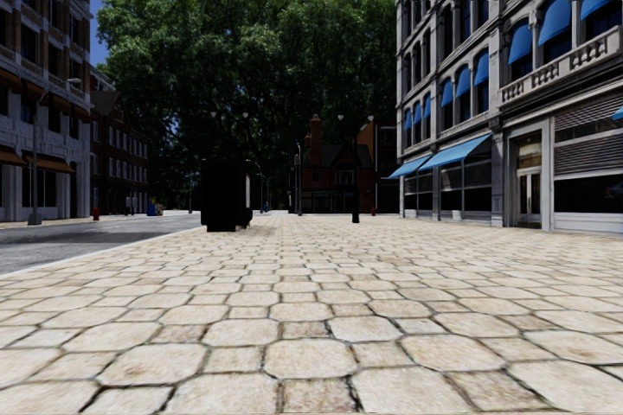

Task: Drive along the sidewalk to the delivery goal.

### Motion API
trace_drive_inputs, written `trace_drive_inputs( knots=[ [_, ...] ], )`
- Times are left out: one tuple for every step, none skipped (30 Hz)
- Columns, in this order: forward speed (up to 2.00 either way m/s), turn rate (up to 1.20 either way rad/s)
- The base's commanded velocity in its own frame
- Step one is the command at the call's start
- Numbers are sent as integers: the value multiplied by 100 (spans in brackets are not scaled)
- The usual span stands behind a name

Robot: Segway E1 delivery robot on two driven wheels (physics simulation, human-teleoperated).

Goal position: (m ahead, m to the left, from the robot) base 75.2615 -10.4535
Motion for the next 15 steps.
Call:
trace_drive_inputs(
  knots=[
    [200, 0],
    [200, 0],
    [200, 34],
    [200, 120],
    [200, 120],
    [200, 88],
    [200, 88],
    [200, 16],
    [200, 3],
    [200, 0],
    [200, 0],
    [200, 0],
    [200, 0],
    [200, 0],
    [200, 0]
  ],
)
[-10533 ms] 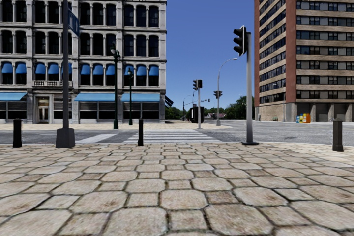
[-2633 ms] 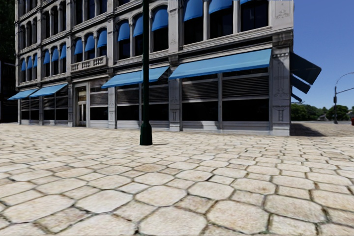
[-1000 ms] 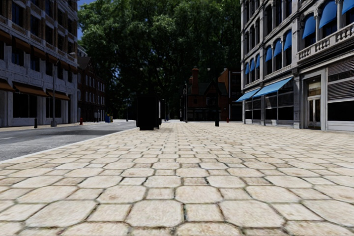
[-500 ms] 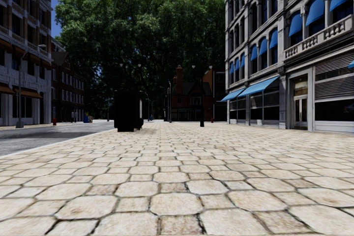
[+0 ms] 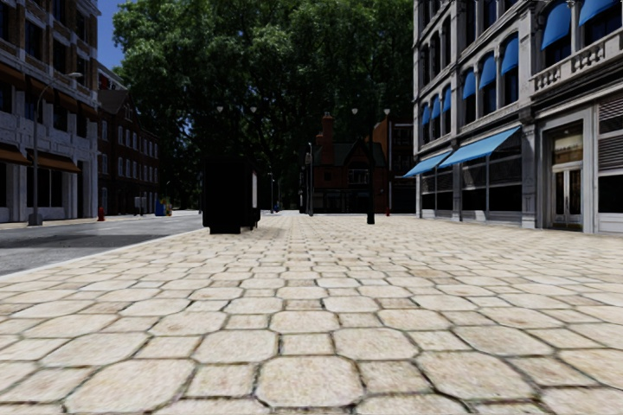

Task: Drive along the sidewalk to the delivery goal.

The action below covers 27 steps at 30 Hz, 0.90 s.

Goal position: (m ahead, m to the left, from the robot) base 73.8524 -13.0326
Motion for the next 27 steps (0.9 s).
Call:
trace_drive_inputs(
  knots=[
    [200, 0],
    [200, 0],
    [200, 0],
    [200, 0],
    [200, 0],
    [200, 0],
    [200, 0],
    [200, 0],
    [200, 0],
    [200, 0],
    [200, 0],
    [200, 0],
    [200, 0],
    [200, 0],
    [200, 0],
    [200, 0],
    [200, 0],
    [200, 0],
    [200, 0],
    [200, 0],
    [200, 0],
    [200, 0],
    [200, 0],
    [200, 0],
    [200, 0],
    [200, 0],
    [200, 0]
  ],
)
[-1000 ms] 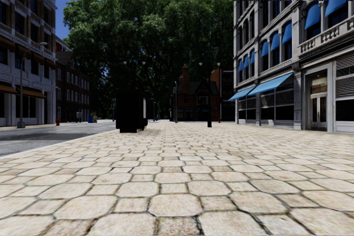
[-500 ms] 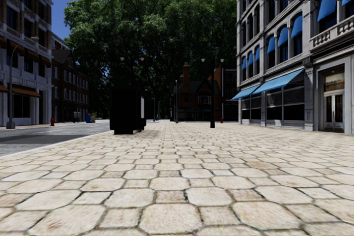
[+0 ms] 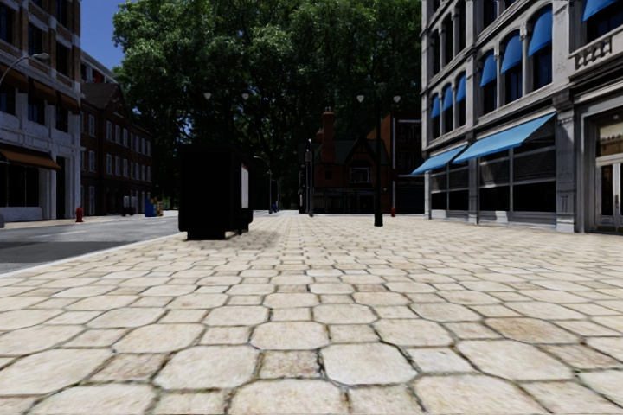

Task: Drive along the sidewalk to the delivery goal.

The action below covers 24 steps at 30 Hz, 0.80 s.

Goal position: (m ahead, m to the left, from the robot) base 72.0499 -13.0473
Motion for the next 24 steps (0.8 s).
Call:
trace_drive_inputs(
  knots=[
    [200, 0],
    [200, 0],
    [200, 0],
    [200, 0],
    [200, 0],
    [200, 0],
    [200, 0],
    [200, 0],
    [200, 0],
    [200, 0],
    [200, 0],
    [200, 0],
    [200, 0],
    [200, 0],
    [200, 0],
    [200, 0],
    [200, 0],
    [200, 0],
    [200, 0],
    [200, 0],
    [200, 0],
    [200, 0],
    [200, 0],
    [200, 0]
  ],
)
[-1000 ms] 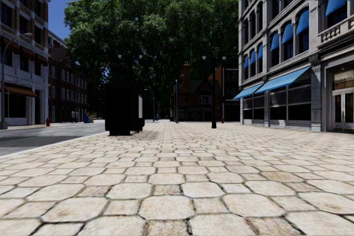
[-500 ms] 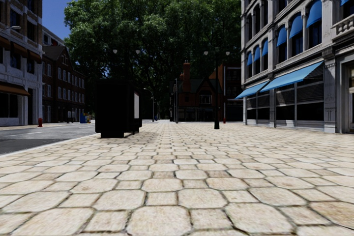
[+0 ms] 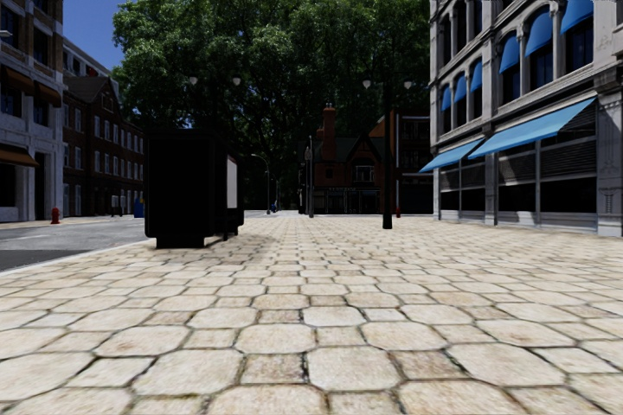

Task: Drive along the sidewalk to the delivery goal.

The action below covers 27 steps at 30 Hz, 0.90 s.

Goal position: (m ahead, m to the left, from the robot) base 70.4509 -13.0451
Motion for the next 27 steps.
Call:
trace_drive_inputs(
  knots=[
    [200, 0],
    [200, 0],
    [200, 0],
    [200, 0],
    [200, 0],
    [200, 0],
    [200, 0],
    [200, 0],
    [200, 0],
    [200, 0],
    [200, 0],
    [200, 0],
    [200, 0],
    [200, 0],
    [200, 0],
    [200, 0],
    [200, 0],
    [200, 0],
    [200, 0],
    [200, 0],
    [200, 0],
    [200, 0],
    [200, 5],
    [200, 5],
    [200, 53],
    [200, 77],
    [200, 82]
  ],
)
